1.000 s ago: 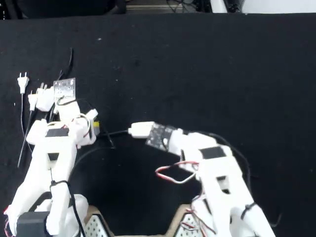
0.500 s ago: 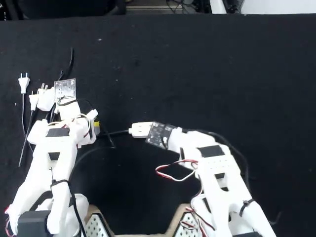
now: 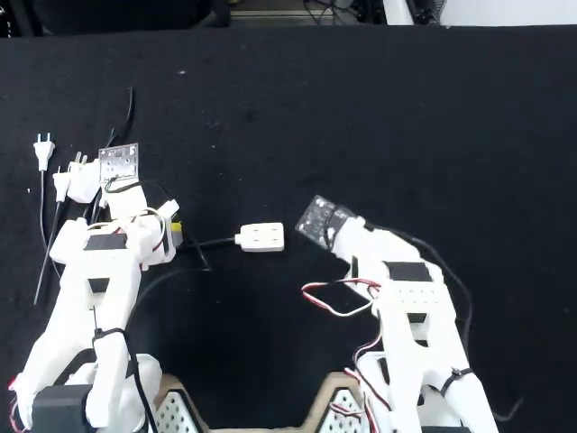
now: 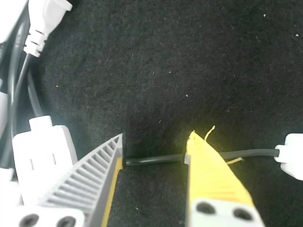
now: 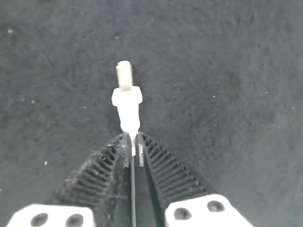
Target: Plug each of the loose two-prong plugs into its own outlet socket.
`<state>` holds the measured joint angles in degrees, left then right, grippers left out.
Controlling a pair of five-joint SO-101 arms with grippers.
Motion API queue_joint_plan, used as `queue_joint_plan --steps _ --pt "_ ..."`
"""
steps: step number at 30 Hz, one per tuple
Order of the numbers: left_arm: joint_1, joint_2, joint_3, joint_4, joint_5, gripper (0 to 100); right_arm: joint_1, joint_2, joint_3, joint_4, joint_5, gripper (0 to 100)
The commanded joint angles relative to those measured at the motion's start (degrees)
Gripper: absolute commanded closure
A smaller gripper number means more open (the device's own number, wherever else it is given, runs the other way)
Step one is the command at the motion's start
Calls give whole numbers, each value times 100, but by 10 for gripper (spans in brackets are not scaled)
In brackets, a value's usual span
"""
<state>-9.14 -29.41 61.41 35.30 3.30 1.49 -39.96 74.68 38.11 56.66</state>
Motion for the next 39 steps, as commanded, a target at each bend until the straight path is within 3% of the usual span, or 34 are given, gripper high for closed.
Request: queue_joint_plan --steps 1,13,20,29,35,39 --pt "22 -158 -66 -79 26 784 -123 22 -268 -264 -290 988" --pt "22 -185 -57 -62 26 784 -413 31 -215 -273 -800 982" --pt "22 -176 -57 -62 26 784 -413 31 -154 -264 -809 782" --pt "22 -167 -57 -62 26 784 -264 -22 -400 -246 -818 839" --pt "22 -185 -57 -70 26 784 -246 -22 -1253 941 -1468 840" --pt "22 -185 -57 -70 26 784 -633 -13 -1393 1697 -1160 842"
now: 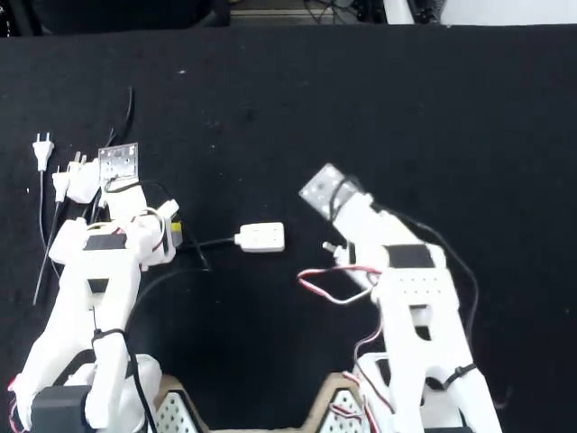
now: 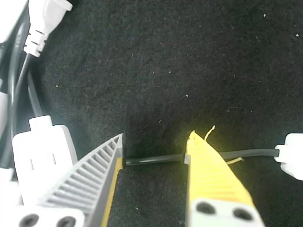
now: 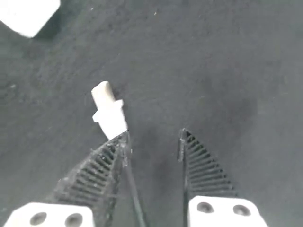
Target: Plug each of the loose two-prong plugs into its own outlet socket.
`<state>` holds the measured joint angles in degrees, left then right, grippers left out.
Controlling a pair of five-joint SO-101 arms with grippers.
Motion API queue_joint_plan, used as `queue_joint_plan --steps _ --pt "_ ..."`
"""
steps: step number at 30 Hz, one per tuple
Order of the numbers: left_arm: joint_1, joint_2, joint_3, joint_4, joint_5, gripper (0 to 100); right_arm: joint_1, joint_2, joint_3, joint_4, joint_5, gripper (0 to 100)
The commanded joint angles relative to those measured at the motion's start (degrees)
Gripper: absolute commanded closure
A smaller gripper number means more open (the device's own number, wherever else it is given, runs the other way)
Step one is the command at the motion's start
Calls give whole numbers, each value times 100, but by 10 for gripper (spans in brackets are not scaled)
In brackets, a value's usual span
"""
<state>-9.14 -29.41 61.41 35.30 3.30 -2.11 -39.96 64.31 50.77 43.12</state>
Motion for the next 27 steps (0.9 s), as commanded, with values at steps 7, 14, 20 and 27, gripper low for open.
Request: queue_joint_plan --steps 7,14,20,27 --pt "22 -185 -66 -53 26 784 -457 13 365 -387 1090 839" --pt "22 -185 -66 -53 26 784 -149 31 769 -1275 1108 838" --pt "22 -185 -66 -53 26 784 -334 31 910 -1301 1108 838" --pt "22 -185 -66 -53 26 784 -334 40 866 -1301 1108 838"
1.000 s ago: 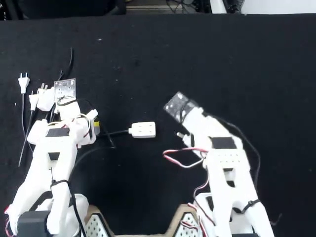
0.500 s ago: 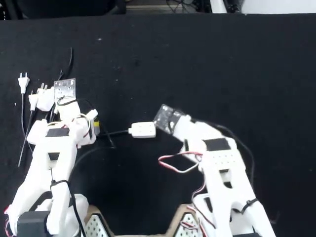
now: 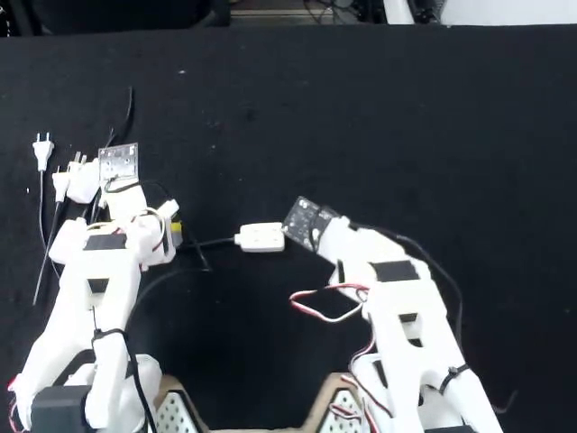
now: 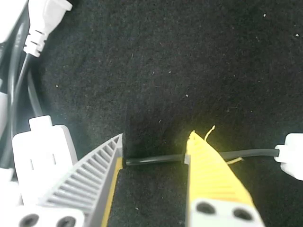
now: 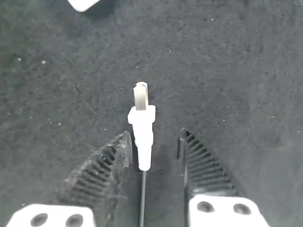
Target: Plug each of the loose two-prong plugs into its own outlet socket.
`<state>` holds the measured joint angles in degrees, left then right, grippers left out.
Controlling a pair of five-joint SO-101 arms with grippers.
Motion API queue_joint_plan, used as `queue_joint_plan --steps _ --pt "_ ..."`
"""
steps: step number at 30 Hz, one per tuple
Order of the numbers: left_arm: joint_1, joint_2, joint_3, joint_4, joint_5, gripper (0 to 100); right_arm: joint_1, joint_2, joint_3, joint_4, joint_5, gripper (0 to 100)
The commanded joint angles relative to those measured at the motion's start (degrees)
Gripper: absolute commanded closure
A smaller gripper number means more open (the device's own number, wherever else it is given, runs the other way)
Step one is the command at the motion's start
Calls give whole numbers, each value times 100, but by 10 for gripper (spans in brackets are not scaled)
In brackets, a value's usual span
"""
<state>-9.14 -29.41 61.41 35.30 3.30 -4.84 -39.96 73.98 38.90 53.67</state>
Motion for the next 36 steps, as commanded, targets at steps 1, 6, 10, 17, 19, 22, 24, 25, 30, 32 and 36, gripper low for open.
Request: queue_joint_plan --steps 1,6,10,17,19,22,24,25,30,32,36 --pt "22 -185 -66 -53 26 784 -62 40 -92 -114 53 838" --pt "22 -185 -66 -53 26 784 -62 40 -110 -114 53 838" --pt "22 -185 -66 -53 26 784 -62 40 -66 -185 44 838" --pt "22 -185 -66 -53 26 784 -35 593 92 -853 35 838" --pt "22 -185 -66 -53 26 784 -35 971 -48 -993 18 838" --pt "22 -185 -66 -53 26 784 35 1464 -400 -949 9 841" --pt "22 -185 -66 -53 26 784 123 1684 -567 -958 9 847" --pt "22 -185 -66 -53 26 784 202 1745 -620 -958 9 866" --pt "22 -185 -66 -53 26 784 686 1560 -725 -932 9 980" --pt "22 -185 -66 -53 26 784 879 1297 -708 -826 -35 986" --pt "22 -176 -66 -79 26 784 730 690 -743 563 -651 988"
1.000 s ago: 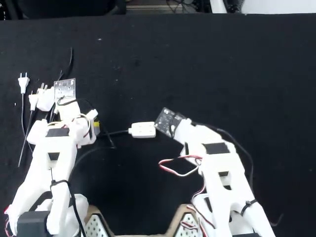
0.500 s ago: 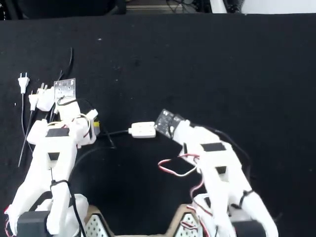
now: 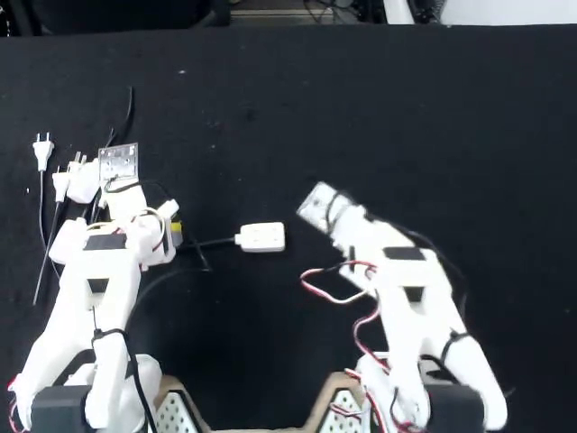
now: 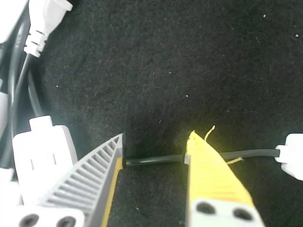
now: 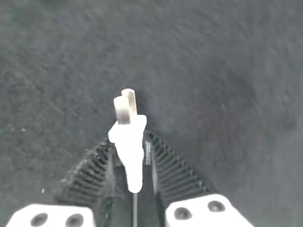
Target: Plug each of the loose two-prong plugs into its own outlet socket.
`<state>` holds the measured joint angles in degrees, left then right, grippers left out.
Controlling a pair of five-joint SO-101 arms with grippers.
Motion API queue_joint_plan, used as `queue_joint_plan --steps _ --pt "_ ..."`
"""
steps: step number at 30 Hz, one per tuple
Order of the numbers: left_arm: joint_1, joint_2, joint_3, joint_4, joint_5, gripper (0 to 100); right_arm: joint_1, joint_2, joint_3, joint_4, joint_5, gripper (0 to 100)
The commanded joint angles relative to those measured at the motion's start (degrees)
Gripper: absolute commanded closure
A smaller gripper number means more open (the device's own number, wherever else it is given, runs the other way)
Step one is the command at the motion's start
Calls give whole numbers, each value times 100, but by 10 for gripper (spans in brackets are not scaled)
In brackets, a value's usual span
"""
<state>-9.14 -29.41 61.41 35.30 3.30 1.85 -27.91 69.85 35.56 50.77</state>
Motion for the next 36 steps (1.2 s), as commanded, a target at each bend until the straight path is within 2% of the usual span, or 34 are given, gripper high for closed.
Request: queue_joint_plan --steps 1,3,5,11,15,21,29,32,36 --pt "22 -167 -66 -88 26 784 -79 -673 -330 1301 -440 988" --pt "22 -158 -66 -88 26 784 -334 -1007 -338 1899 -431 988" --pt "22 -149 -66 -88 26 784 -554 -1288 -303 2013 -281 988" --pt "22 -149 -66 -53 26 784 -1108 -1279 119 1398 492 988" --pt "22 -158 -66 -53 26 784 -1143 -884 207 1099 501 984" --pt "22 -158 -66 -53 26 784 -1134 -426 207 1169 527 825" --pt "22 -167 -66 -53 26 784 -1134 -418 -57 1433 519 943" --pt "22 -167 -66 -53 26 784 -1116 -418 -215 1565 519 948" --pt "22 -167 -66 -53 26 784 -818 -426 -365 1600 519 991"
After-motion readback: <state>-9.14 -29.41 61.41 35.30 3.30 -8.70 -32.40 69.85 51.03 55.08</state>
